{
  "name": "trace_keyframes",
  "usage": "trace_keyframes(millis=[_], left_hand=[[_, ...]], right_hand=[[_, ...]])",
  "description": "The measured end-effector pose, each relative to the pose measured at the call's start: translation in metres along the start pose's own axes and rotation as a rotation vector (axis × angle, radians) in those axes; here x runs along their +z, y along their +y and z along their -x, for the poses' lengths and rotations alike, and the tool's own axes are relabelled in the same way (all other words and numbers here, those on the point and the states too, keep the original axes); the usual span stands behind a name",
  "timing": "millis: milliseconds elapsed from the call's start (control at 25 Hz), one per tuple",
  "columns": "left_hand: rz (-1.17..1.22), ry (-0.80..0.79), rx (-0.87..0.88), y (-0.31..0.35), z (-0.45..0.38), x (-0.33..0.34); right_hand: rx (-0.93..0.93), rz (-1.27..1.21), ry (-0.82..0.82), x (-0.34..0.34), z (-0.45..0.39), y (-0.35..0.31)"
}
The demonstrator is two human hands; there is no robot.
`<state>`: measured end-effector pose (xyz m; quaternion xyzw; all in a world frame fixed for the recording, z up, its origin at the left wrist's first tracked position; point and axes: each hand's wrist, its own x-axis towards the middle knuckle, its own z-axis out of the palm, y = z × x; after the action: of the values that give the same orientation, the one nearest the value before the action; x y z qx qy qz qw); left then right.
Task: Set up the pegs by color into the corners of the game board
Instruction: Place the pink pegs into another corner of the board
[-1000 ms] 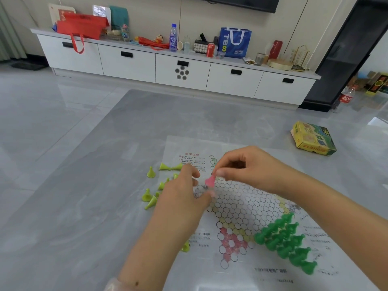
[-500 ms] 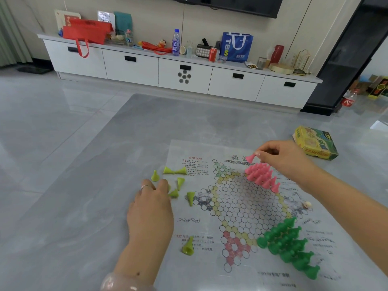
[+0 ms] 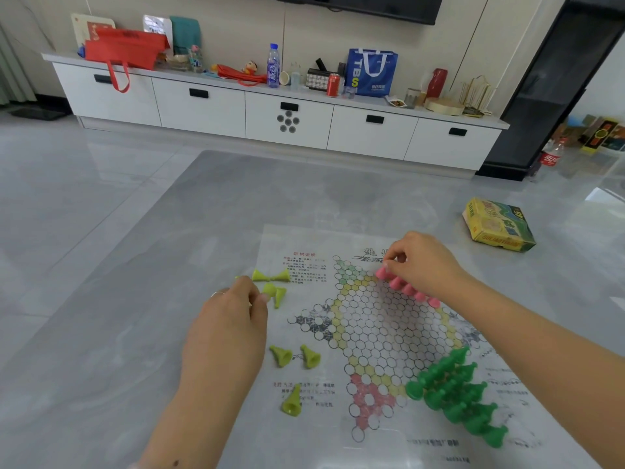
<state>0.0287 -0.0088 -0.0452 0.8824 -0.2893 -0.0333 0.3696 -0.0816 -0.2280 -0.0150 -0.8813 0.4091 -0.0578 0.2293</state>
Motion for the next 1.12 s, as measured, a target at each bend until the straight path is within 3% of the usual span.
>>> trace_keyframes(millis=[840,1000,1120], left_hand=[[0.1,-0.009,-0.006,0.007,0.0,-0.005],[0.293,-0.096,-0.049,0.014,0.0,-0.008],[0.391,-0.182,-0.02,0.018,0.004,-0.008]], right_hand=[[-0.043,0.041,-0.038,-0.006,0.004,-0.002],[-0.241,0.109,0.062,-0.017,0.021,-0.022],[-0.478,0.097,-0.078,-0.005,0.051,-0.052]])
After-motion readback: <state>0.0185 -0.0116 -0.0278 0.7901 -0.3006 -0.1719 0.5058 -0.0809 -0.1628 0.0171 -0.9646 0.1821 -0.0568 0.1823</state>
